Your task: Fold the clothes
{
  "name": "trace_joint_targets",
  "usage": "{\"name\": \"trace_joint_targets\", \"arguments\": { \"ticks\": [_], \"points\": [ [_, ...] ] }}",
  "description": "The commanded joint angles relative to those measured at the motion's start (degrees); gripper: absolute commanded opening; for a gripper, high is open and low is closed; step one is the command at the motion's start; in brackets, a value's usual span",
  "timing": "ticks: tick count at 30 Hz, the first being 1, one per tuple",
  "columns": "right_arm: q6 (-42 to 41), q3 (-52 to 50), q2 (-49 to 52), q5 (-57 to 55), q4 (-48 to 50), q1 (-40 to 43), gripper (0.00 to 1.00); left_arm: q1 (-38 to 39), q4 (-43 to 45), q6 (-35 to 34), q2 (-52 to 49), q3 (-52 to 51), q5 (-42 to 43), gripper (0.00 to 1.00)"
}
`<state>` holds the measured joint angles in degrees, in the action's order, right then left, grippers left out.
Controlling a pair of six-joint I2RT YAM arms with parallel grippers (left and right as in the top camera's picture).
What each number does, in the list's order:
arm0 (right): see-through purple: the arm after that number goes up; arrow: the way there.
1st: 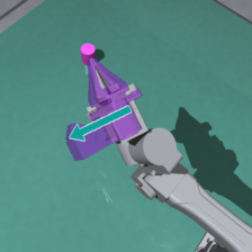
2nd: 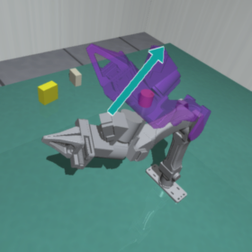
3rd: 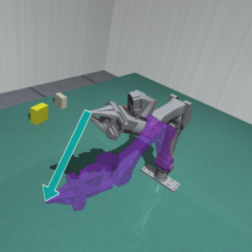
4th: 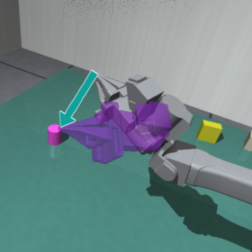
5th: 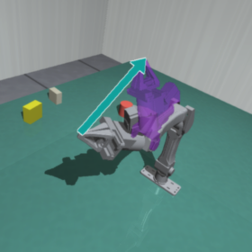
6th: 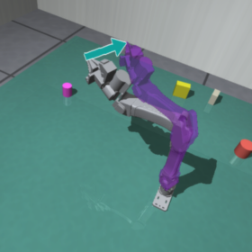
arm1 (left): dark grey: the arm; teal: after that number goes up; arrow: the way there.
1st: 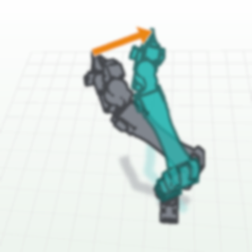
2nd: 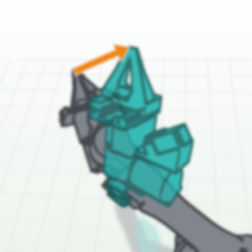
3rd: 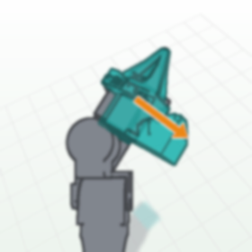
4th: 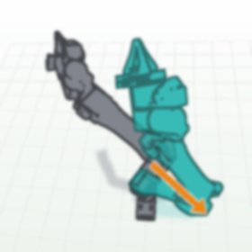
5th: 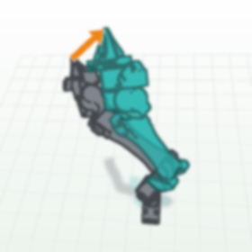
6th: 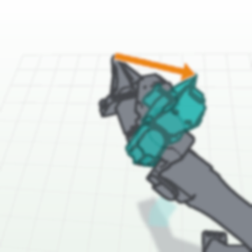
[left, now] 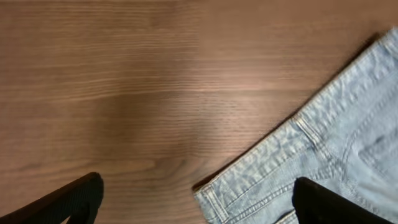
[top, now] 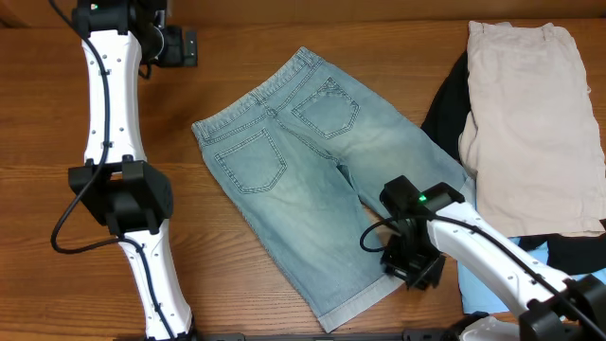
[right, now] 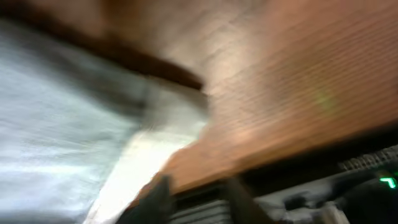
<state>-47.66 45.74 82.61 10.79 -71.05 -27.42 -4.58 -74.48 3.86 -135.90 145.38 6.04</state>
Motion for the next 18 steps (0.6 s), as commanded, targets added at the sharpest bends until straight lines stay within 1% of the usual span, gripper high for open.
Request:
{"name": "trace_joint_targets", "arguments": {
  "ticks": [1,2,3,4,6,12,15,18],
  "points": [
    [2.64,2.75,-4.39,1.07,1.25,0.94,0.69,2.86,1.27,7.72,0.2,-2.1,5.51,0.98],
    [3.5,3.96,-5.49,1.05,1.36,1.44,0.78,3.74,1.81,9.2,0.2,-2.45,6.56,0.98],
    [4.52,5.27,-6.6,0.85,1.4,2.08,0.83,4.85,2.4,11.1,0.2,-2.78,8.11,0.98],
    [5.55,6.84,-7.76,0.35,1.44,2.93,0.84,6.05,2.82,13.6,0.2,-3.02,9.88,0.99],
    [6.99,9.25,-9.27,-0.98,1.73,4.52,0.85,8.61,3.82,18.23,0.2,-3.63,12.33,1.0],
    [13.62,14.93,-11.06,-3.02,3.02,12.07,0.85,16.13,6.27,25.38,0.2,-7.1,12.52,1.0],
    [16.74,15.54,-11.04,-2.78,4.85,15.23,0.86,19.37,6.43,28.41,0.2,-10.34,9.94,1.0],
    [18.05,15.52,-11.04,-2.58,5.4,17.07,0.86,21.81,7.43,28.98,0.2,-14.1,6.51,1.0]
  ]
}}
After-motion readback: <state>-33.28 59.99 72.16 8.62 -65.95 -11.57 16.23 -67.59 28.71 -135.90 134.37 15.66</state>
